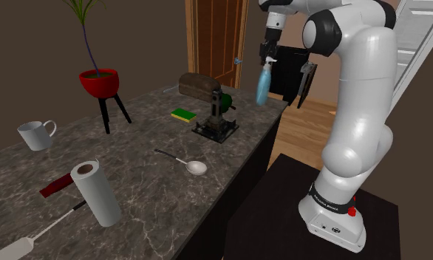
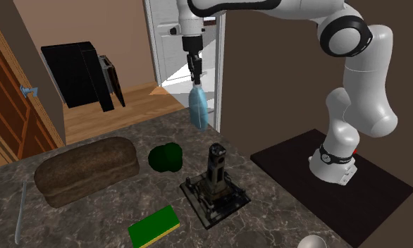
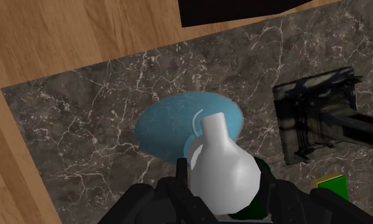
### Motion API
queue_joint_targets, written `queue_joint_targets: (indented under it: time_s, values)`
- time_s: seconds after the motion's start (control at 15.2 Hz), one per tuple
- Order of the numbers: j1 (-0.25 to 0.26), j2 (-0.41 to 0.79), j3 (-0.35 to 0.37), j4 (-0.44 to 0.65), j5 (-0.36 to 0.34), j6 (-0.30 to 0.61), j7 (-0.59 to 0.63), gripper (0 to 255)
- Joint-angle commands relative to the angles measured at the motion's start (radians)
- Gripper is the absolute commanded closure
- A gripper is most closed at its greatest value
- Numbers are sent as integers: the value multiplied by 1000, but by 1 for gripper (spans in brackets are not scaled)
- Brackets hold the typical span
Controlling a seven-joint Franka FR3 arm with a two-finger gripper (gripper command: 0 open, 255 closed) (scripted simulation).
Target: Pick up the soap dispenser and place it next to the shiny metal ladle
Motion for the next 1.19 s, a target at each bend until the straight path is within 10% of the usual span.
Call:
queue_joint_targets:
  time_s: [0.0,0.4,1.12]
  values:
    - [-10,14,0,45,7,-32,1,255]
    - [-38,48,0,173,26,-128,7,255]
    - [214,-352,92,-316,-157,46,285,255]
